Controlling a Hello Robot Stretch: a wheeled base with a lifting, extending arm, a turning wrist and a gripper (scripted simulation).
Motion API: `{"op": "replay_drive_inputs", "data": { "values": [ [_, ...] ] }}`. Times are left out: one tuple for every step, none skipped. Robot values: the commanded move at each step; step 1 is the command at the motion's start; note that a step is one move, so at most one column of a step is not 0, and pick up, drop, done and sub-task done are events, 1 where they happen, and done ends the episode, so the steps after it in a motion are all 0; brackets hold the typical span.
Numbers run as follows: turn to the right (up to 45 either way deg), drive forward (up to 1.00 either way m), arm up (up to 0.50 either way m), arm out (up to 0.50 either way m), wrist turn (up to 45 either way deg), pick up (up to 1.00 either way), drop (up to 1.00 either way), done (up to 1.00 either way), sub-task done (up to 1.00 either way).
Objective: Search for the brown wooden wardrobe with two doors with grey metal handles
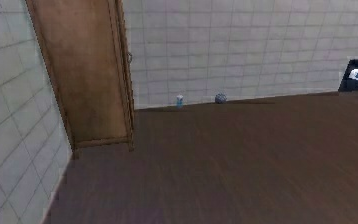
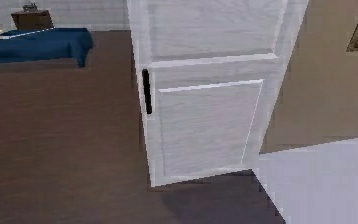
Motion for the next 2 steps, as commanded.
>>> {"op": "replay_drive_inputs", "data": {
  "values": [
    [6.0, 0.0, 0.0, 0.0, 0.0, 0.0, 0.0, 0.0, 0.0],
    [0.0, 1.0, 0.0, 0.0, 0.0, 0.0, 0.0, 0.0, 0.0]
  ]
}}
